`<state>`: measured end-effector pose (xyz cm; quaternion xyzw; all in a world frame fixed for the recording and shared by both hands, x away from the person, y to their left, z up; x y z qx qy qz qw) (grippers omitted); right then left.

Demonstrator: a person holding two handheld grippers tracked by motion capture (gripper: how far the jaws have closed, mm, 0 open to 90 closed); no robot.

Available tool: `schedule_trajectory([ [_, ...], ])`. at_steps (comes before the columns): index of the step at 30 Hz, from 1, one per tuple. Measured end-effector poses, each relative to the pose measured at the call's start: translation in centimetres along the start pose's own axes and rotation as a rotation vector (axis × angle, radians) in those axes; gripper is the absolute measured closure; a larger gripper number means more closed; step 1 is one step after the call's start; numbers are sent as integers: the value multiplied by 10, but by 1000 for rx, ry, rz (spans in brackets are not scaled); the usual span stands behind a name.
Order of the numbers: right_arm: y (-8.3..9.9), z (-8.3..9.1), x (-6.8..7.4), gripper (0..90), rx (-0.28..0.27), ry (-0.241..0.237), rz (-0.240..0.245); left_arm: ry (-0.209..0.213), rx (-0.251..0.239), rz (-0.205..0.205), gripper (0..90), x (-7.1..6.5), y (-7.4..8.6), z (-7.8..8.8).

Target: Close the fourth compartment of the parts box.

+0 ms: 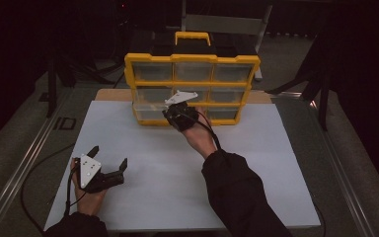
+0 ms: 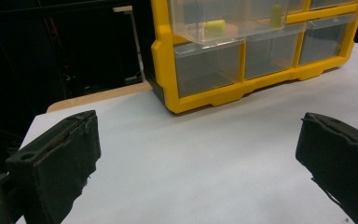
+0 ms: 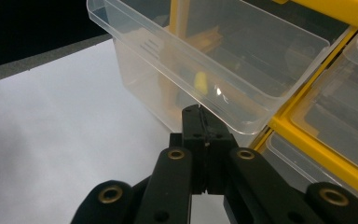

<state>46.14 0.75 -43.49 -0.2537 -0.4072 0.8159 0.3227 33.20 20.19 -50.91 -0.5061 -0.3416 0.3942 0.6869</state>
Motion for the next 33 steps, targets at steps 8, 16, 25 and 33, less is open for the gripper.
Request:
schedule_trajectory([
  [8,-2,-4,-1,899,0,5,-16,1,1,0,8,0,0,0],
  [16,-3,-8,-4,899,-3,14,-26,0,-1,-1,7,1,0,1],
  [25,-4,-11,-6,899,-7,20,-47,-2,-2,-2,8,1,0,1],
  [33,-6,-15,-9,899,-6,26,-61,-3,-5,0,7,1,-1,1],
])
Point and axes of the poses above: each handheld gripper's, and its own axes: z roughly backward along the jaws, y roughly out of its underside, x roughly to its left, the point moved 8 cm from there along -z, roughly forward along the jaws, and after that the axes turned 7 degrees about y, right-handed, at the moved point
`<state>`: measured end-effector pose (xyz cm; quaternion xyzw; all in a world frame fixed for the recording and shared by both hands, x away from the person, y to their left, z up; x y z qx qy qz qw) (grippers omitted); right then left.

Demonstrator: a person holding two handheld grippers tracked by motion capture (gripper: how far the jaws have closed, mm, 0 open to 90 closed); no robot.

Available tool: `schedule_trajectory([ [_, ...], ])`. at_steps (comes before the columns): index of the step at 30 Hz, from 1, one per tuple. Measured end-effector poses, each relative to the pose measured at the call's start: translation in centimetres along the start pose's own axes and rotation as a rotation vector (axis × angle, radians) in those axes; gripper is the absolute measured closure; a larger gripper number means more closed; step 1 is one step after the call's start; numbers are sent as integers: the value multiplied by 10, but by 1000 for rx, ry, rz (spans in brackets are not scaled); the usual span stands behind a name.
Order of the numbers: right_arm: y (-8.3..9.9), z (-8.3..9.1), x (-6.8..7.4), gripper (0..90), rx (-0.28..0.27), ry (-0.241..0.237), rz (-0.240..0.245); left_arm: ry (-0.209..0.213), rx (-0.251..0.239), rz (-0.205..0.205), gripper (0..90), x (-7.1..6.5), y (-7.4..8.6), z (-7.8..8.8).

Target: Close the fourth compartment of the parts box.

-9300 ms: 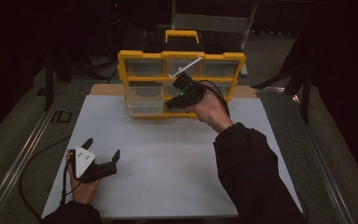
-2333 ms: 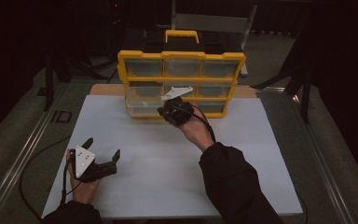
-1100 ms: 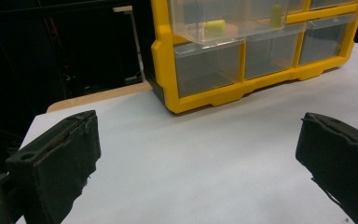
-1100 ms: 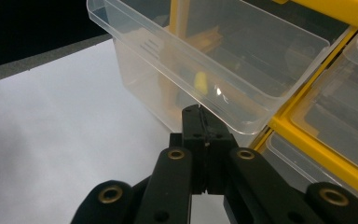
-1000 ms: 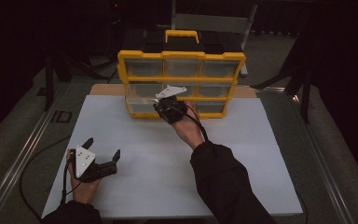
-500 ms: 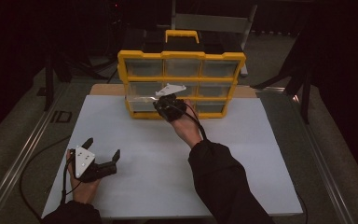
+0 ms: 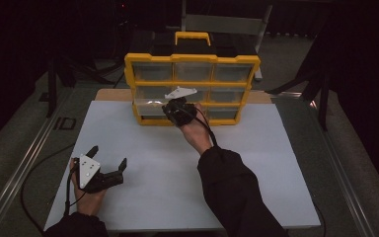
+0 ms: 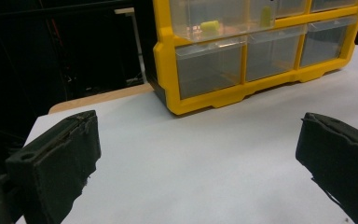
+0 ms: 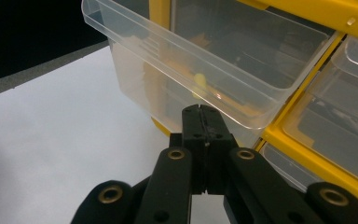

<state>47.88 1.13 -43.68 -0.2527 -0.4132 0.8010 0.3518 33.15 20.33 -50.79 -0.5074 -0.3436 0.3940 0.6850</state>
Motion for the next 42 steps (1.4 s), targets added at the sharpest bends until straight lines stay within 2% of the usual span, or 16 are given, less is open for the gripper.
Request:
schedule_trajectory([
  [42,-6,-18,-10,899,-8,36,-29,-2,-4,9,7,2,0,0],
])
Point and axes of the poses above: each handheld gripper's, and its own axes: z roughly backward along the jaws, y roughly out of its underside, x roughly to its left, the point moved 8 cm from there along -z, roughly forward along the jaws, and after that the axes turned 7 degrees about y, right-handed, at the moved point
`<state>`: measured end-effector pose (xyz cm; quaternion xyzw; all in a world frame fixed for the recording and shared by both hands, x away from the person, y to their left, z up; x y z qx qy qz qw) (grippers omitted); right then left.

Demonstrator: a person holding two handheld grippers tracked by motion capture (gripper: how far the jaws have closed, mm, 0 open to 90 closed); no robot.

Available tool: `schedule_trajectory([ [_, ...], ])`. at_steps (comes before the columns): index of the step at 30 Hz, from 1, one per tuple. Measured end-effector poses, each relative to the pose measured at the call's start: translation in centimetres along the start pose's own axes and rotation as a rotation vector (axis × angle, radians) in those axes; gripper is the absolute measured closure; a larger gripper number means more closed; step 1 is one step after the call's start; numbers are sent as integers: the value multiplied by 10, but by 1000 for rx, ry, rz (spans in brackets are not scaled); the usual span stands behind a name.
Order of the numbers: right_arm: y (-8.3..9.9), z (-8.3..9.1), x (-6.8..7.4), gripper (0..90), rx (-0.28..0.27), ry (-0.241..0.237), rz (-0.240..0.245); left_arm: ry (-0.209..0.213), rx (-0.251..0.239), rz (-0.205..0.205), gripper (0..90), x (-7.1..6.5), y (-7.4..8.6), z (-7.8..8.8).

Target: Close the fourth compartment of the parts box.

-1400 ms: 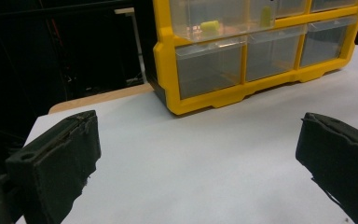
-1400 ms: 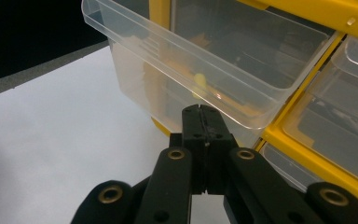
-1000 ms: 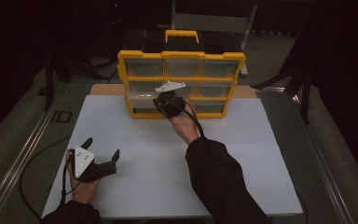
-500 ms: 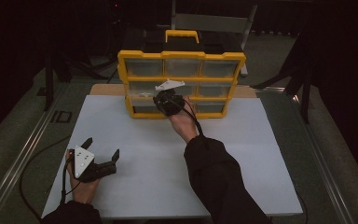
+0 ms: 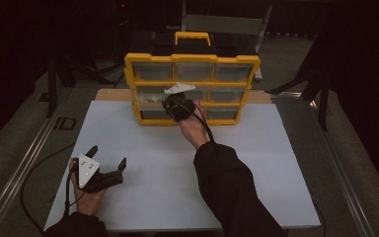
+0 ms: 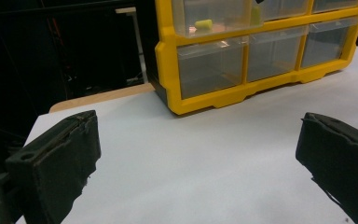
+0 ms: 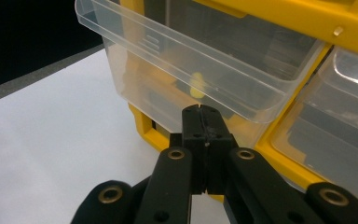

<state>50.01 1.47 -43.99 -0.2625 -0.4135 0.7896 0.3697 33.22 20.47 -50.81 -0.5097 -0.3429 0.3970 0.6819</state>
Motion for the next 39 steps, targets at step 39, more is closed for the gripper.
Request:
schedule_trajectory([
  [39,-8,-20,-11,899,-6,49,-22,-1,-9,9,7,1,-1,2],
])
Point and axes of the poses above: each handheld gripper's, and its own axes: z roughly backward along the jaws, y roughly out of its underside, x roughly to its left, the point moved 8 cm from there along -z, roughly forward along the jaws, and after that the axes turned 7 degrees about y, right-handed, at the moved point
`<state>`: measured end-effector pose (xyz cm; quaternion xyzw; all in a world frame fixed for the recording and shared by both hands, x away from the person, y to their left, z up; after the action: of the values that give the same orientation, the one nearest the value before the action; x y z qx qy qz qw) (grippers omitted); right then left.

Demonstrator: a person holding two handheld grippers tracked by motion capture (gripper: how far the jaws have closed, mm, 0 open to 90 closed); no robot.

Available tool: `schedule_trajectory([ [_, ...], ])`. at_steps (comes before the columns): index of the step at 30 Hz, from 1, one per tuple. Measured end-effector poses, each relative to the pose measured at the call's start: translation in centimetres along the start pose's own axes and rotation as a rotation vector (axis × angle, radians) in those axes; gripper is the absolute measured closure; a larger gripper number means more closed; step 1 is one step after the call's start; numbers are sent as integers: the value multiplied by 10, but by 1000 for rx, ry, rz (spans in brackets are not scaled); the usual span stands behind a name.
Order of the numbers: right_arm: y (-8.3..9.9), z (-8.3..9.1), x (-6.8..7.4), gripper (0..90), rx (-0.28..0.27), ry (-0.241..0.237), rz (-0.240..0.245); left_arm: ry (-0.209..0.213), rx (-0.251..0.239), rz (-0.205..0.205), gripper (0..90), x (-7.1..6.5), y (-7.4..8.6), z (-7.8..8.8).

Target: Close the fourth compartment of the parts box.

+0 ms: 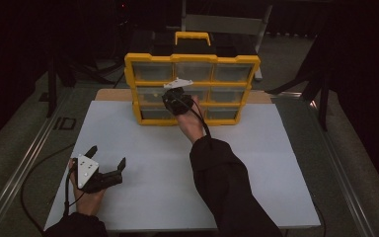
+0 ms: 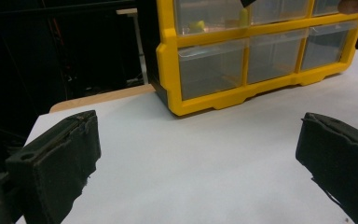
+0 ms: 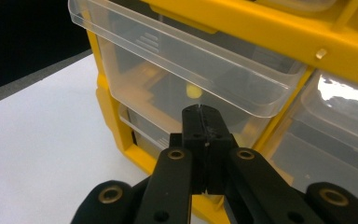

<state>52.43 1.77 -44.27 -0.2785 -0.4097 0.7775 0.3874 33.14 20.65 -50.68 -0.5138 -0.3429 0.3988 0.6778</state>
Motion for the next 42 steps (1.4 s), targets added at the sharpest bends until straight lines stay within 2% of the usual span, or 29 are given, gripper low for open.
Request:
schedule_trajectory([
  [21,-2,-11,-7,899,13,38,-22,-3,-6,11,7,1,0,1],
  [22,-1,-10,-7,893,19,29,-22,-2,-6,12,8,2,0,1],
  [23,0,-9,-5,829,23,7,-22,-2,-5,12,8,2,0,1],
  [24,2,-6,-2,809,26,-15,-13,-3,-4,12,7,2,0,1],
  [25,4,-2,-2,798,28,-18,7,-3,-2,12,8,2,1,1],
  [27,9,9,0,771,14,-44,11,-2,-1,9,7,2,1,0],
  [31,24,44,-2,575,-13,-115,2,-3,1,6,8,1,1,0],
  [34,42,75,-9,370,-35,-104,37,-5,-2,10,7,1,0,1],
  [37,68,107,-18,221,-40,-99,30,-6,-3,11,8,0,-1,3],
  [42,113,157,-39,137,-83,-44,69,-1,-7,21,7,0,-2,5],
])
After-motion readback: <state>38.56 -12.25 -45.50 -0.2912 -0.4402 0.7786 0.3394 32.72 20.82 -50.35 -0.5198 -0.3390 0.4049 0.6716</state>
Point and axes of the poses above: each handheld gripper's, and its own axes: z roughly backward along the jaws, y roughly out of its underside, x roughly to its left, the point moved 8 cm from there along -z, roughly forward along the jaws, and after that the axes turned 7 degrees about y, right-handed, at the moved point
